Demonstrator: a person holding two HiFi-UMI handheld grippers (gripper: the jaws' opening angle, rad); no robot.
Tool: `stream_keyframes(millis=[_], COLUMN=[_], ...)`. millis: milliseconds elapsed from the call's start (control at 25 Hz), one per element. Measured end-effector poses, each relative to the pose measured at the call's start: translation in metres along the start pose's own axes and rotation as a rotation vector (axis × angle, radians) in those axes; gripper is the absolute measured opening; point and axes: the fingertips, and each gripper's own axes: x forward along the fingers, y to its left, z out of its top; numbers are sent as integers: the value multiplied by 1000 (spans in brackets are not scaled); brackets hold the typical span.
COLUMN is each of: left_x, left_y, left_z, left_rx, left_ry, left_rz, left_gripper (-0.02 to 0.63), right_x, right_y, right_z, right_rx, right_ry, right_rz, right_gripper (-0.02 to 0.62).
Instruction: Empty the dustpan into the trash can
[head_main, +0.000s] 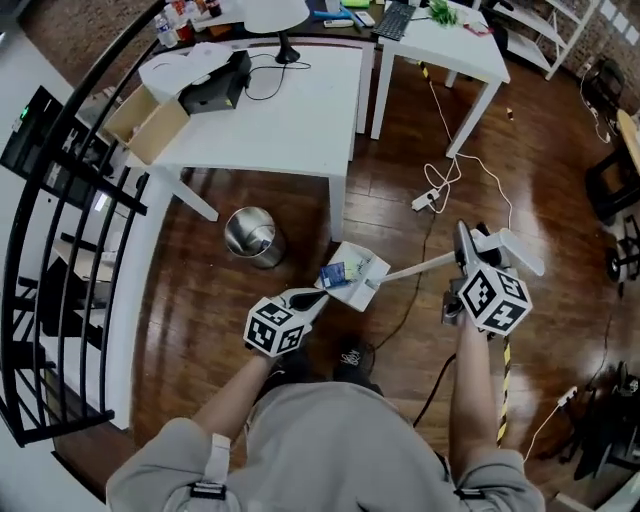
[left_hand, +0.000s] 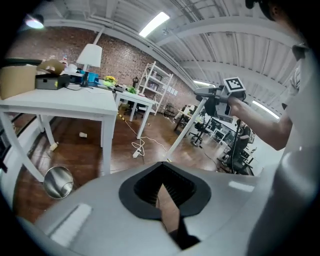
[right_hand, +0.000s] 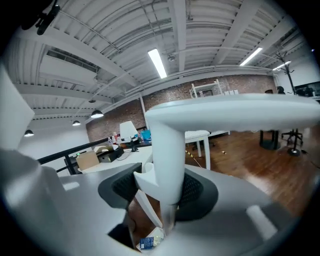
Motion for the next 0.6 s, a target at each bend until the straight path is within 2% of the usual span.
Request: stream_keyframes(millis=[280,440,600], left_x=[-89,-144,-187], left_y=[63,108,154], left_z=[10,21,27], left_rx=[-23,-21,-18], left_ry=[-132,-200,-248], left_rz=[132,207,260], left_gripper=[5,5,5], right_x=[33,51,76], right_y=[126,198,261], right_z=[55,75,76], right_rx=[-54,-71,-92], right_ry=[-84,-115,-136], right_rz=[171,232,265], right_gripper=[189,189,187])
